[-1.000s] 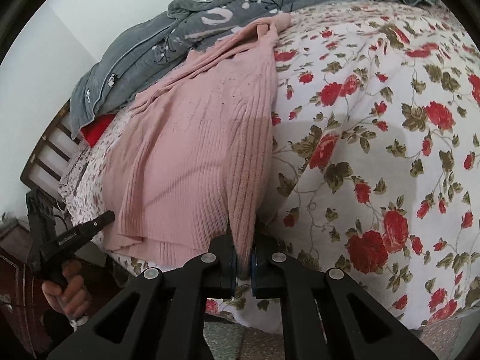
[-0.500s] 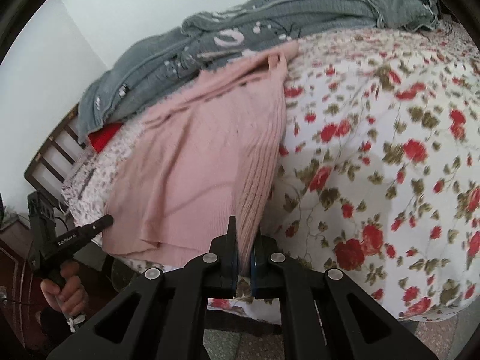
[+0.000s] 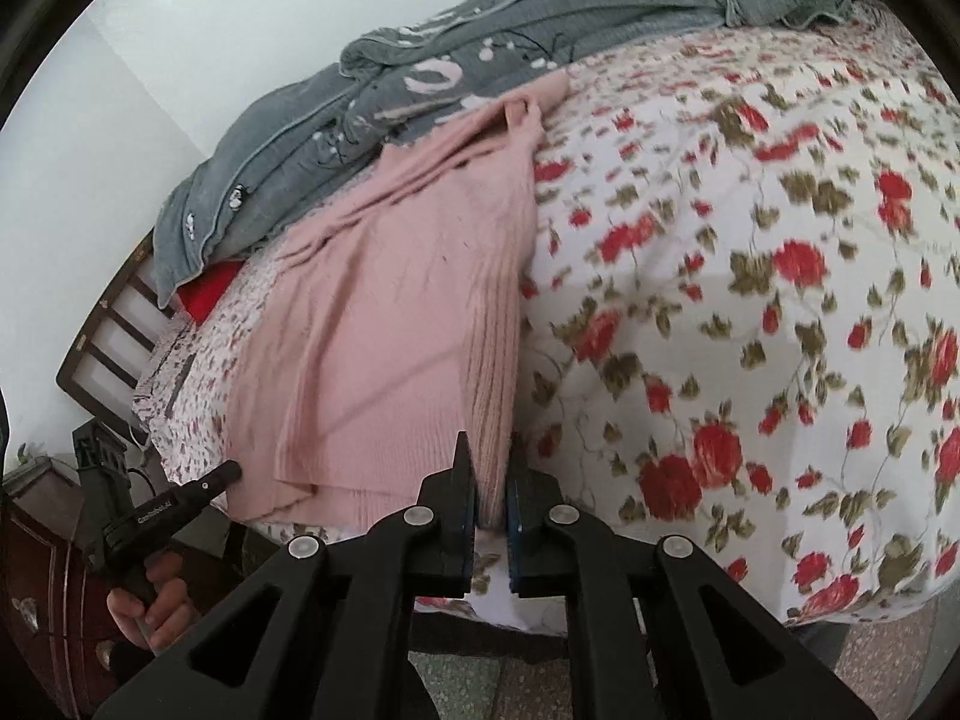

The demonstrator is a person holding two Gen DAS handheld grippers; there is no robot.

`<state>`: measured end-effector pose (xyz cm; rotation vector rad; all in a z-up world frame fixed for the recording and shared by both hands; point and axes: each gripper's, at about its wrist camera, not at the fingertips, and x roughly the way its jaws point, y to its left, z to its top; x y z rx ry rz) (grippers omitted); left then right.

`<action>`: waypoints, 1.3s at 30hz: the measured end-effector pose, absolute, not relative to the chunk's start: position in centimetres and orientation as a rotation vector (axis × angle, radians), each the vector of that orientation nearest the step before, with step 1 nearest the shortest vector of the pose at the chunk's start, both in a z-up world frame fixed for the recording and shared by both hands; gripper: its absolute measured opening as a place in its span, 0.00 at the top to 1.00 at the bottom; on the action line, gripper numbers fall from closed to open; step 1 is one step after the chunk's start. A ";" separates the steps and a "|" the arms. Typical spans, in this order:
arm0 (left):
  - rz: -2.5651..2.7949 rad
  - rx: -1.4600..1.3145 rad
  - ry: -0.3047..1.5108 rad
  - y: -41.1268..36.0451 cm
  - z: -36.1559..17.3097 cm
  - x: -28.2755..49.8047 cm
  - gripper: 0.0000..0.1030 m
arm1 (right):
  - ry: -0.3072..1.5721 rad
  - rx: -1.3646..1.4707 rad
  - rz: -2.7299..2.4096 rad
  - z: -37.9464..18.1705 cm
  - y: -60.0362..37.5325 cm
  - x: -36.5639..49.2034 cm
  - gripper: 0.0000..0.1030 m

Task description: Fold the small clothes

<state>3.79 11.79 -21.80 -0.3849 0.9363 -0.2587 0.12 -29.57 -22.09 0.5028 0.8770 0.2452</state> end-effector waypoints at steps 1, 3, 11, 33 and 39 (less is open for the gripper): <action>-0.259 -0.391 0.941 11.8 -21.9 3.9 0.90 | 0.879 0.508 0.249 -22.3 -29.6 0.2 0.90; -0.264 -0.399 0.946 11.8 -21.9 4.0 0.86 | 0.881 0.517 0.252 -22.4 -29.6 0.3 0.90; -0.266 -0.382 0.955 11.2 -22.2 4.2 0.83 | 0.885 0.529 0.268 -23.1 -28.6 1.0 0.83; -0.315 -0.405 0.822 12.5 -17.8 4.2 0.93 | 0.749 0.436 0.270 -18.9 -29.3 -0.5 0.95; -0.330 -0.392 0.755 12.8 -15.1 4.0 0.93 | 0.706 0.436 0.283 -17.1 -29.4 -0.3 0.95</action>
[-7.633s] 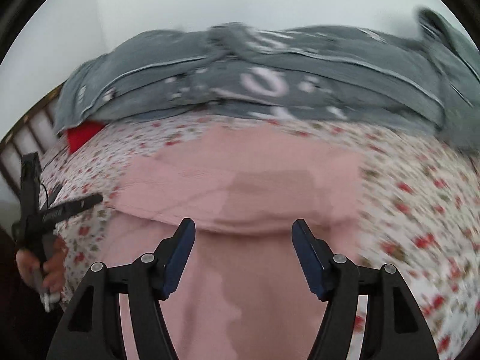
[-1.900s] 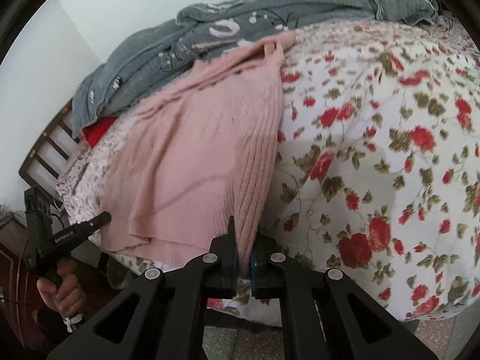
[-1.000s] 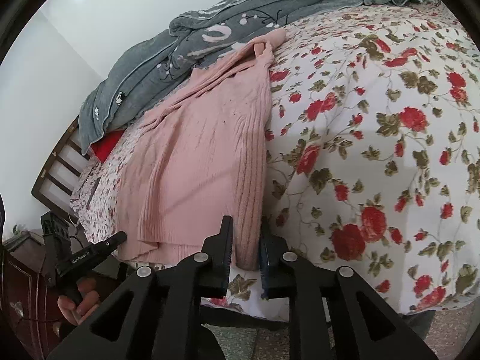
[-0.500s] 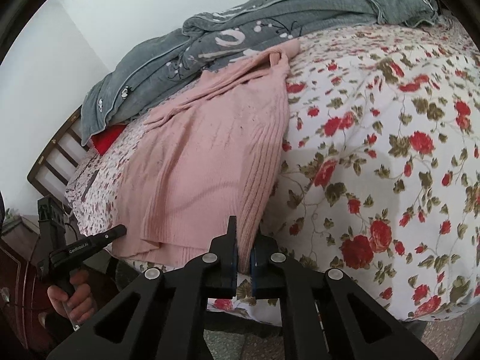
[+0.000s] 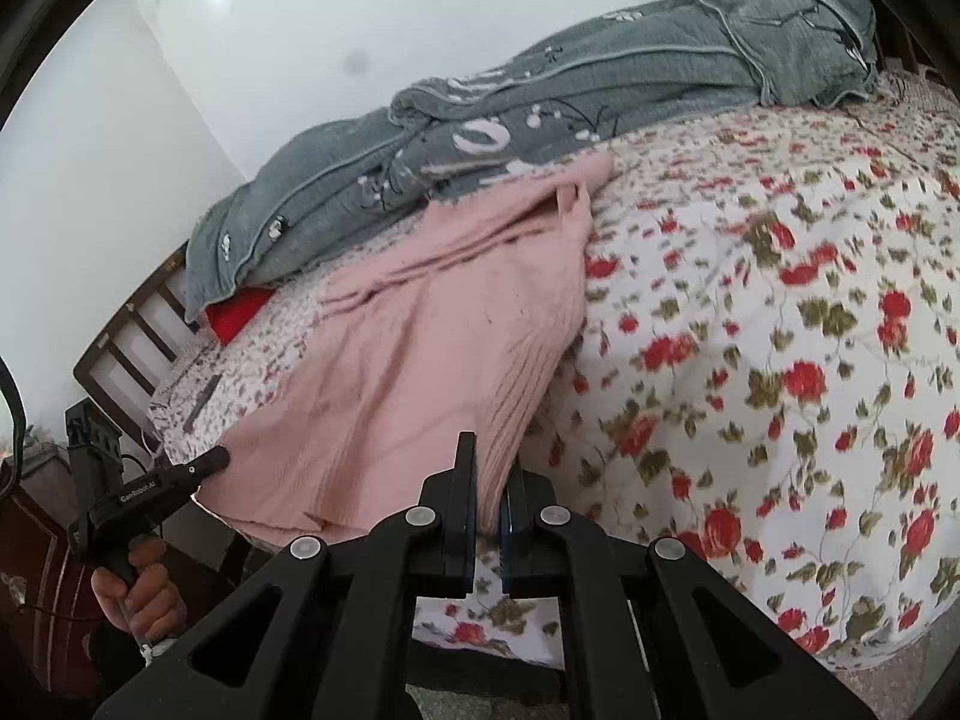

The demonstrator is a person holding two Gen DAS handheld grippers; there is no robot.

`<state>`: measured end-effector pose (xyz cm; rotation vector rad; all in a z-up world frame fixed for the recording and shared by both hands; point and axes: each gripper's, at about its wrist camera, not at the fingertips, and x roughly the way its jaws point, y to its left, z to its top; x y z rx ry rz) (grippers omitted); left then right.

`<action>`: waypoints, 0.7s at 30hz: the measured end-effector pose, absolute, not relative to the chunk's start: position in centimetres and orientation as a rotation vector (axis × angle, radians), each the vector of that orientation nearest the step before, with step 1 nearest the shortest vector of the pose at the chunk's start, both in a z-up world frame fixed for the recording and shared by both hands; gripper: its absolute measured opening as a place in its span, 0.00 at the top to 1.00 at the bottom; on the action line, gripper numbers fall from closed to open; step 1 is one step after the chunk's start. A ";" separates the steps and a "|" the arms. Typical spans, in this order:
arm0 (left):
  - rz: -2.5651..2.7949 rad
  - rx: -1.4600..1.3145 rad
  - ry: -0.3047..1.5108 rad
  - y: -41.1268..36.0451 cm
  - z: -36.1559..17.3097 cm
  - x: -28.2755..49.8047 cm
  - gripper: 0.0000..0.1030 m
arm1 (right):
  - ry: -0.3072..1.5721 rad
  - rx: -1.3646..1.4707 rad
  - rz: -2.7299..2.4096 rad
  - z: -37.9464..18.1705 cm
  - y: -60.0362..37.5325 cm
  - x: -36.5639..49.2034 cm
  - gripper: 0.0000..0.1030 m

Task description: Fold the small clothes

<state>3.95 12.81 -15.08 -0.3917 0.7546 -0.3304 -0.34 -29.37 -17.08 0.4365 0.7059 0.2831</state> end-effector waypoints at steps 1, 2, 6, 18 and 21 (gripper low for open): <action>-0.333 -0.390 0.748 12.8 -14.8 3.8 0.93 | 0.701 0.435 0.282 -16.8 -29.3 -0.2 0.95; -0.335 -0.385 0.740 12.8 -14.4 3.9 0.93 | 0.693 0.437 0.282 -16.5 -29.4 -0.2 0.95; -0.334 -0.375 0.716 12.7 -13.2 4.2 0.93 | 0.667 0.452 0.292 -15.5 -29.8 0.1 0.95; -0.332 -0.333 0.677 11.8 -11.0 5.8 0.93 | 0.606 0.473 0.300 -13.6 -30.1 1.5 0.95; -0.334 -0.318 0.668 11.5 -10.6 6.1 0.93 | 0.592 0.470 0.301 -13.2 -29.9 2.0 0.95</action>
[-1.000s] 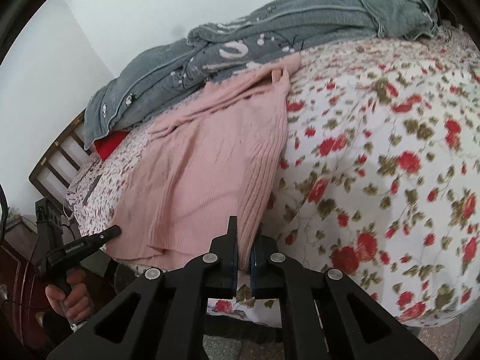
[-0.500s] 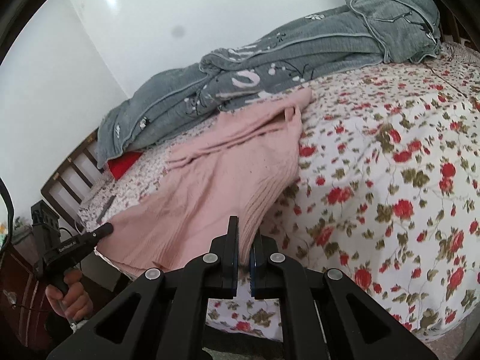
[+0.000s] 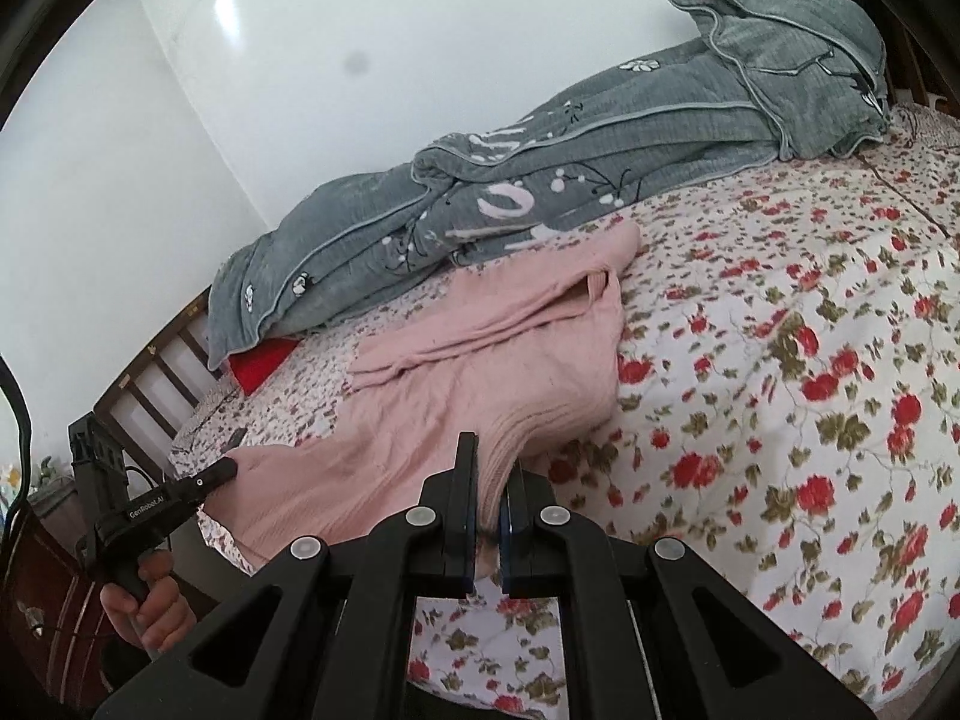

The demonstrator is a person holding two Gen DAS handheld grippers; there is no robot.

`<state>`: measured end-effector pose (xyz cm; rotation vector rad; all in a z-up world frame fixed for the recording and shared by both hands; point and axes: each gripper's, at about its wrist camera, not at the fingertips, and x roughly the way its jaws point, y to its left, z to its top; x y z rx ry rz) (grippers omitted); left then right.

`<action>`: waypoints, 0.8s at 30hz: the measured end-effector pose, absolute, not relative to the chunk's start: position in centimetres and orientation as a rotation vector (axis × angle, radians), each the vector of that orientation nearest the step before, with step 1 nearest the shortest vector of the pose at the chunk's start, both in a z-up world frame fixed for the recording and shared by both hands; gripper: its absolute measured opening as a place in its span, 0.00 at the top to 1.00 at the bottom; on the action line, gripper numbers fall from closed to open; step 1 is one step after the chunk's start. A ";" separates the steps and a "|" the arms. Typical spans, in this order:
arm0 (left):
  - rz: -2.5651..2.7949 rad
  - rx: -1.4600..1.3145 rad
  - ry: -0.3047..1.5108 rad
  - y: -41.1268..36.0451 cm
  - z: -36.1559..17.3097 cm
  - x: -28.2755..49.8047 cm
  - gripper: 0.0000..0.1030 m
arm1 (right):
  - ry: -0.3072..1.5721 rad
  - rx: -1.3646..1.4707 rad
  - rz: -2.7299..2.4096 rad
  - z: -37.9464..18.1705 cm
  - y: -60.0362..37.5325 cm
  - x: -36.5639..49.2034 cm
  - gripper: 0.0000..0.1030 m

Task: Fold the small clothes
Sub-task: 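Lay the hem over the collar with both grippers still closed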

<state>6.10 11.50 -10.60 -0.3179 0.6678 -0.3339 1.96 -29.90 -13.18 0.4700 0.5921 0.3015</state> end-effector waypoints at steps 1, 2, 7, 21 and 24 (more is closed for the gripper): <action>-0.334 -0.316 0.665 11.4 -10.4 6.3 0.93 | 0.587 0.470 0.302 -13.0 -29.8 2.2 0.95; -0.335 -0.316 0.663 11.4 -10.3 6.4 0.93 | 0.583 0.470 0.303 -12.8 -29.8 2.3 0.95; -0.330 -0.319 0.650 11.3 -9.5 7.2 0.93 | 0.561 0.468 0.299 -11.9 -29.7 3.1 0.95; -0.313 -0.319 0.627 11.1 -8.3 10.8 0.93 | 0.520 0.469 0.275 -9.7 -29.3 7.2 0.95; -0.320 -0.328 0.623 11.0 -8.1 11.9 0.93 | 0.518 0.454 0.267 -9.5 -29.1 8.4 0.95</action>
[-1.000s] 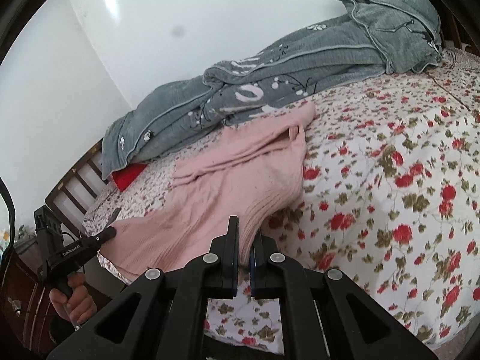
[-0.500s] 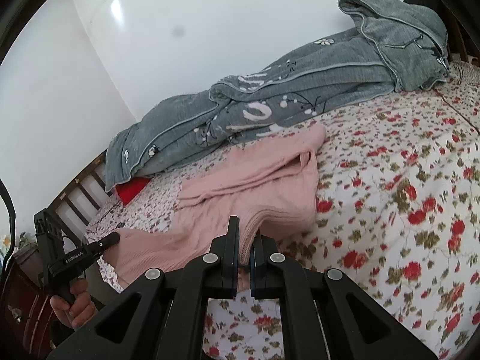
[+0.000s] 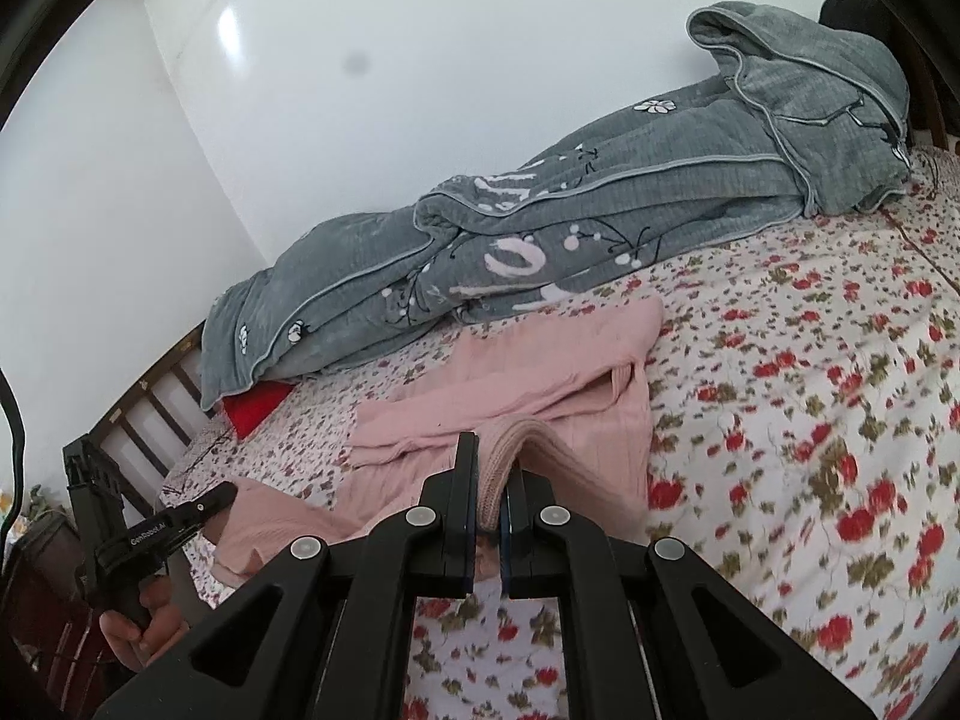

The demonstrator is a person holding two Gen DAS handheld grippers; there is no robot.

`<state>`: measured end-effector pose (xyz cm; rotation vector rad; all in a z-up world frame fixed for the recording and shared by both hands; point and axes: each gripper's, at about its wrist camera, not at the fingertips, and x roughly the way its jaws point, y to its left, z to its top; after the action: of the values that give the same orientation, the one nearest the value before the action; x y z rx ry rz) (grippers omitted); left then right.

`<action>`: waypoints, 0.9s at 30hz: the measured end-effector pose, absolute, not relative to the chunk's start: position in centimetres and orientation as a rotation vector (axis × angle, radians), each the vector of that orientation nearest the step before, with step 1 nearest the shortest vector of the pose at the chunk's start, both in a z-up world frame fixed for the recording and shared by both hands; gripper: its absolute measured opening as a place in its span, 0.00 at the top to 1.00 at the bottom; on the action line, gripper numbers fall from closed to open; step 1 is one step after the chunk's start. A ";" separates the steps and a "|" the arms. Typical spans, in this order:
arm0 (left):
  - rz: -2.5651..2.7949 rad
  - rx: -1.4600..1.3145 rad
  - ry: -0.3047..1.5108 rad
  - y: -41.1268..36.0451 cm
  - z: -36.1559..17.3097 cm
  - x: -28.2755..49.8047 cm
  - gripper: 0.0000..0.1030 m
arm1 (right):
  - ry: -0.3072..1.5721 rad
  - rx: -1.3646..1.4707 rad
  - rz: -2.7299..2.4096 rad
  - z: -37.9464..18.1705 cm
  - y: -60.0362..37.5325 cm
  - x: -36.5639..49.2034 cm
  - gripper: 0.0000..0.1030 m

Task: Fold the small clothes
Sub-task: 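Lay the hem over the collar with both grippers still closed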

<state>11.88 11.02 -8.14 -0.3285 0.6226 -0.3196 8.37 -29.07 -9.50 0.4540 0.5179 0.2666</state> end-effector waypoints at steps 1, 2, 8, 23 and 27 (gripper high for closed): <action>-0.320 -0.329 0.623 11.0 -8.1 12.2 0.93 | 0.518 0.448 0.262 -9.4 -29.0 8.8 0.95; -0.321 -0.329 0.624 10.9 -8.1 12.6 0.93 | 0.517 0.446 0.256 -9.4 -29.0 9.2 0.95; -0.320 -0.323 0.619 10.7 -7.9 15.1 0.93 | 0.510 0.444 0.246 -9.1 -28.6 11.7 0.95; -0.305 -0.332 0.603 11.5 -7.8 19.4 0.93 | 0.503 0.428 0.241 -8.9 -27.5 17.0 0.95; -0.300 -0.334 0.590 11.4 -7.5 20.3 0.93 | 0.495 0.424 0.248 -8.4 -27.3 18.2 0.95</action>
<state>20.30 11.40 -7.51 -0.3341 0.5895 -0.2997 18.16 -27.26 -8.43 0.4241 0.4946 0.2476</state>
